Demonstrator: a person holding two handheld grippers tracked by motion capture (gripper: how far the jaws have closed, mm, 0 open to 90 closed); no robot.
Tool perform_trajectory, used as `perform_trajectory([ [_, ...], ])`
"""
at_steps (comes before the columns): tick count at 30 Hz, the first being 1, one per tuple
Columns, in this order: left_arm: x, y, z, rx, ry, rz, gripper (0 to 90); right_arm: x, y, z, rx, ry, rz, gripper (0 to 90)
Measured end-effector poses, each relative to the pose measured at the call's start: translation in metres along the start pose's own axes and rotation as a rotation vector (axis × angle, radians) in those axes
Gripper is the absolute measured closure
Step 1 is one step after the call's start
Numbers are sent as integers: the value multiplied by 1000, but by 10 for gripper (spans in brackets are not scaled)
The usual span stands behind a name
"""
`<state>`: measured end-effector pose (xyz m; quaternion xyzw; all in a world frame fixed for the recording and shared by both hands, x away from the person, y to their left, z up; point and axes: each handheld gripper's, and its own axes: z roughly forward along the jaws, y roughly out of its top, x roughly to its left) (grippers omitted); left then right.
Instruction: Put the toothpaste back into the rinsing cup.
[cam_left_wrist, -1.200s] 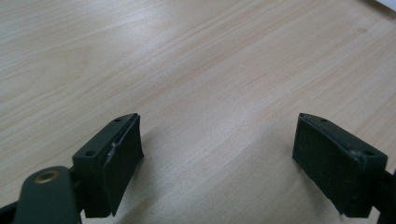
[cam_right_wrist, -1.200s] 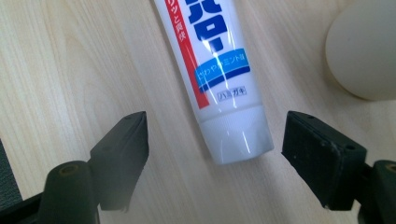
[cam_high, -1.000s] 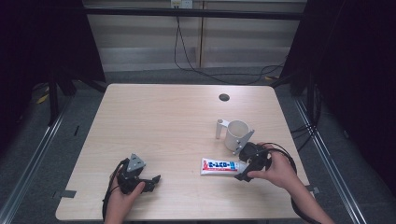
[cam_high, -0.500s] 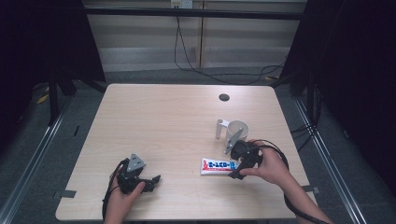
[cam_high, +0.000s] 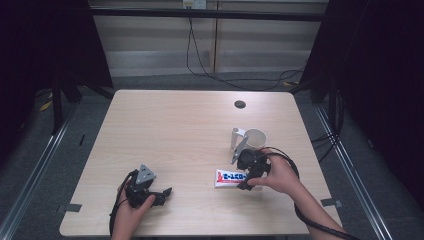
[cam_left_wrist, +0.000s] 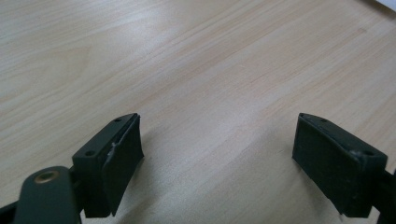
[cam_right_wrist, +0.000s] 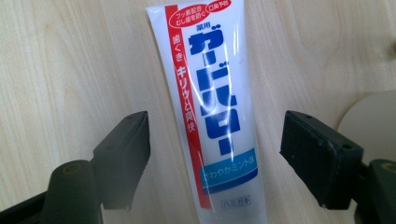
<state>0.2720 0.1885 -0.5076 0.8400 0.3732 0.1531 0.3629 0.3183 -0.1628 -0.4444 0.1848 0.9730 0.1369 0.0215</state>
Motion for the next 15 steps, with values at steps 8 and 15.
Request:
perform_trajectory([
  [8,0,0,0,0,0,0,157,-2,6,5,8,8,3,249],
  [15,0,0,0,-2,-2,-4,157,-3,10,11,-3,18,8,259],
])
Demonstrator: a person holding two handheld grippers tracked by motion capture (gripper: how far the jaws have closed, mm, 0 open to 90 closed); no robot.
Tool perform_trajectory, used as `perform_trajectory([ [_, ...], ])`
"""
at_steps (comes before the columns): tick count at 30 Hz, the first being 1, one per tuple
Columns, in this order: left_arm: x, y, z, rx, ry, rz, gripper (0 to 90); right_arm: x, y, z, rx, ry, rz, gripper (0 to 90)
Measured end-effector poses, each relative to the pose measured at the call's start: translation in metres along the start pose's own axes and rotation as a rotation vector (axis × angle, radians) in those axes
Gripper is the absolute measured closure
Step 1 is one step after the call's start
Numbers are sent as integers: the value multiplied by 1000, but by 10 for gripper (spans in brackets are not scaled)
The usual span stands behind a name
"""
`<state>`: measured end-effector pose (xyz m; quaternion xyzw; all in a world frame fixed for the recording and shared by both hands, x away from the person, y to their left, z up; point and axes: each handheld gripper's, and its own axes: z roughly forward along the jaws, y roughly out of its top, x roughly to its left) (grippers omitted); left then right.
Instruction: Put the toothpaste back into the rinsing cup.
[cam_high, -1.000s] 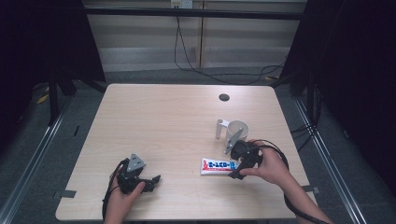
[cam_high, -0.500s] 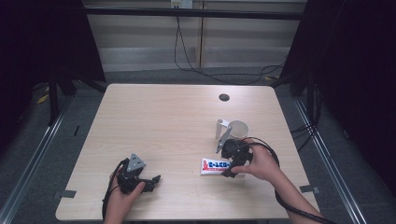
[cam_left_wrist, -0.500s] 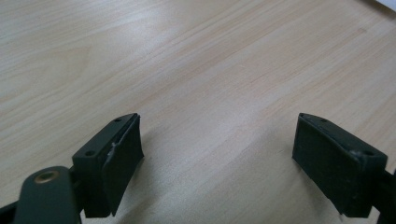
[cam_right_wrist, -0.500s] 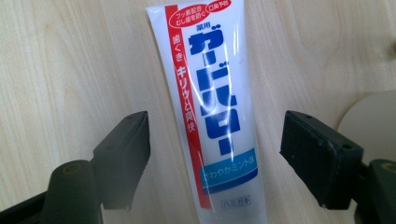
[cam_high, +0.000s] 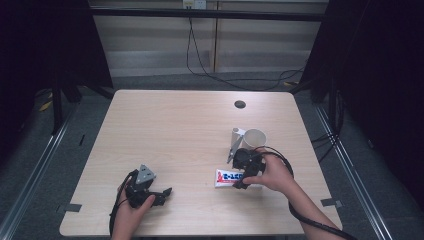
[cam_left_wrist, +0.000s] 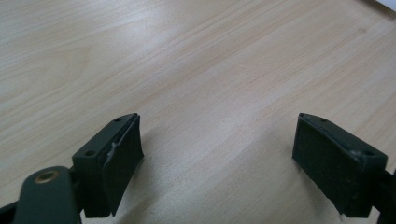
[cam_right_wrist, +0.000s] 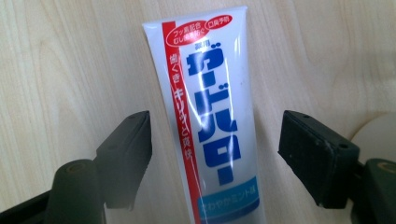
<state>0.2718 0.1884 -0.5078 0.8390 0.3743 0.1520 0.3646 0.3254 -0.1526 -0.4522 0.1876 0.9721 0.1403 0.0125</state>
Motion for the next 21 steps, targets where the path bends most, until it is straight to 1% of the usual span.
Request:
perform_trajectory([
  [2,0,0,0,1,-3,3,157,0,1,3,0,5,-1,263],
  [3,0,0,0,1,-2,-1,157,-1,3,6,6,9,10,265],
  [4,0,0,0,0,-1,1,157,-1,3,8,2,9,-1,268],
  [7,0,0,0,0,-3,0,157,-1,5,11,20,13,-1,273],
  [8,0,0,0,1,-3,2,157,0,6,13,38,11,-4,285],
  [9,0,0,0,1,-3,3,157,-1,6,14,31,7,-14,291],
  [11,0,0,0,0,-3,-1,157,-1,6,15,29,11,-14,298],
  [12,0,0,0,0,-2,2,157,0,7,17,22,16,-3,322],
  [13,0,0,-1,8,-4,8,157,-1,6,18,26,18,-7,326],
  [16,0,0,-1,7,-5,9,157,-1,6,20,36,18,-5,335],
  [17,0,0,-1,8,-4,10,157,-3,6,22,35,30,-7,345],
  [18,0,0,-1,8,-4,10,157,-4,5,23,31,33,-8,349],
  [19,0,0,-1,7,-5,10,157,-4,5,23,23,32,-1,373],
  [20,0,0,-1,7,-5,10,157,-4,5,23,23,32,-1,373],
  [21,0,0,-1,8,-4,10,157,-5,5,22,14,35,-5,414],
])
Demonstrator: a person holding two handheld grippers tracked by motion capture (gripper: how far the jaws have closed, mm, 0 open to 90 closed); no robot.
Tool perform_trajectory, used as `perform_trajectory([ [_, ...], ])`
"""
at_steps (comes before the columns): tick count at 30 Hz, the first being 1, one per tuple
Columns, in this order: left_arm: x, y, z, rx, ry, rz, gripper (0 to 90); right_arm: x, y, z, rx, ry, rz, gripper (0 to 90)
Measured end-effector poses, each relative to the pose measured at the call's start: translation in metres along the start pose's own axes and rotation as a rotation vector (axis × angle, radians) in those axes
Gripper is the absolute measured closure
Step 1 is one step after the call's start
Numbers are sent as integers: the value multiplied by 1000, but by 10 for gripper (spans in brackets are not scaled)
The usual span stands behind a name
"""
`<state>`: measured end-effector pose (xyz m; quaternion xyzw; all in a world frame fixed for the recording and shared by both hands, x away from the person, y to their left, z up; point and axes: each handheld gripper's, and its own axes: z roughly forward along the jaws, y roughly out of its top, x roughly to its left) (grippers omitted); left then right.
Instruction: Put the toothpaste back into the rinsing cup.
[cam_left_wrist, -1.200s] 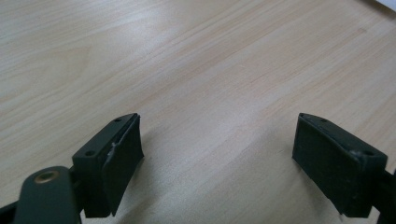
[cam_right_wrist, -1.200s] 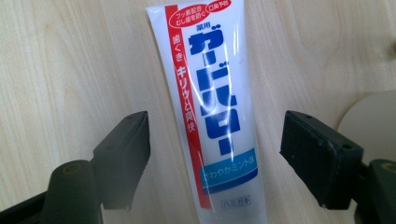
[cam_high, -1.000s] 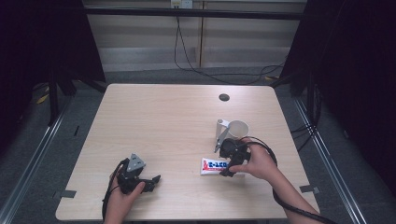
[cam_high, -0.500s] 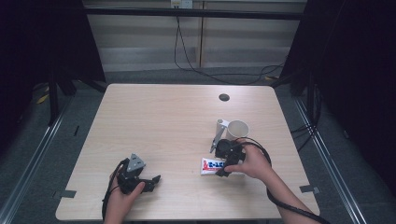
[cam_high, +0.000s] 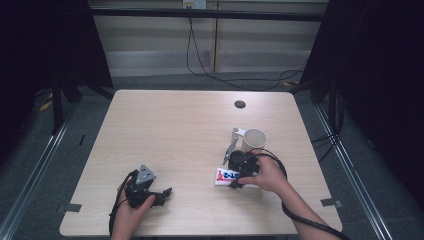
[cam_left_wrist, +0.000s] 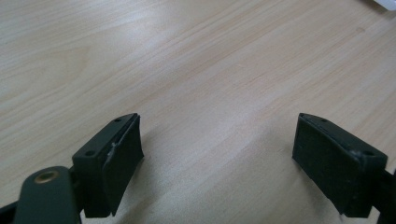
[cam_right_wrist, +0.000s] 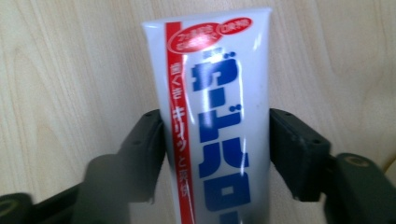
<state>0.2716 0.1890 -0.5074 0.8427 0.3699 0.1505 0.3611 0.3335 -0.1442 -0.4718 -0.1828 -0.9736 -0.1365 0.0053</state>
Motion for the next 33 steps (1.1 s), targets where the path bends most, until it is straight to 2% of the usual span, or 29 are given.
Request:
perform_trajectory([
  [3,0,0,0,0,0,0,157,2,1,0,5,-7,13,424],
  [4,0,0,0,0,-1,1,157,3,2,0,14,-24,-34,472],
  [5,0,0,0,0,-1,1,157,3,2,0,14,-24,-34,472],
  [8,0,0,0,0,-1,0,157,4,2,-4,12,-30,-20,616],
  [10,0,0,0,1,-1,0,157,3,0,-8,-7,-27,-9,669],
  [13,0,0,0,0,0,0,157,3,-1,-9,-18,-28,4,680],
  [14,0,0,0,0,0,0,157,4,-2,-10,-17,-24,23,684],
  [18,0,0,0,-1,1,0,157,5,-8,-13,-34,-27,34,687],
  [20,0,0,0,-1,1,0,157,6,-12,-17,-63,-30,50,687],
  [22,0,0,0,-1,1,0,157,5,-17,-26,-120,-23,60,687],
  [33,-1,0,0,-8,0,-10,157,8,-29,-46,-223,-12,75,685],
])
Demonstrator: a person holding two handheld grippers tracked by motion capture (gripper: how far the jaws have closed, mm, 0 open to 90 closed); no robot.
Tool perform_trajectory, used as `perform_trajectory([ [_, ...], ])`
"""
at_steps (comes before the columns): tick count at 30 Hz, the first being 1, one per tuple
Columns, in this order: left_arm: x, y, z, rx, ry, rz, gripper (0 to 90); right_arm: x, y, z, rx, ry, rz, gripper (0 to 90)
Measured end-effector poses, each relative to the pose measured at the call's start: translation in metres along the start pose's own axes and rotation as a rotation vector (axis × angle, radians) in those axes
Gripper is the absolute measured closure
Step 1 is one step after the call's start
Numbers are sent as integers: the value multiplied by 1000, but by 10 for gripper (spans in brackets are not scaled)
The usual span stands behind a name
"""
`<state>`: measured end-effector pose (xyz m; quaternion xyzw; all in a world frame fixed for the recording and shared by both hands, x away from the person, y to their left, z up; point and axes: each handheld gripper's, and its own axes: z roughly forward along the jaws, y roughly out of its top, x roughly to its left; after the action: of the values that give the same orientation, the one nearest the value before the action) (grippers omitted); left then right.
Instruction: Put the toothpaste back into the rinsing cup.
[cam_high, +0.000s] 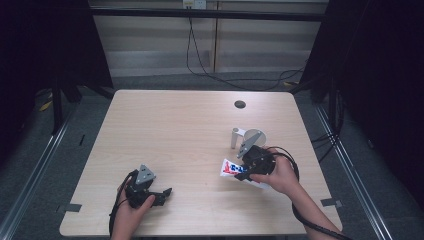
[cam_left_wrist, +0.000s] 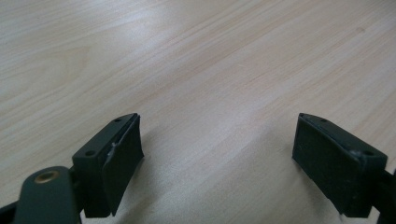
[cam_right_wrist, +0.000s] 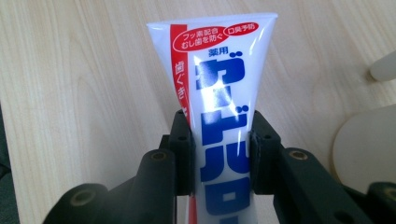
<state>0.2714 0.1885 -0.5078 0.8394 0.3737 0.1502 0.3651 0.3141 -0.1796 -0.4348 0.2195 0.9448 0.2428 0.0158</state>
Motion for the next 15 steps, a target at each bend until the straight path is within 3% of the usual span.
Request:
perform_trajectory([
  [5,0,0,0,0,1,0,157,0,-2,-9,-70,5,7,685],
  [15,0,0,0,-1,3,1,157,1,-4,-26,-145,-1,25,683],
])
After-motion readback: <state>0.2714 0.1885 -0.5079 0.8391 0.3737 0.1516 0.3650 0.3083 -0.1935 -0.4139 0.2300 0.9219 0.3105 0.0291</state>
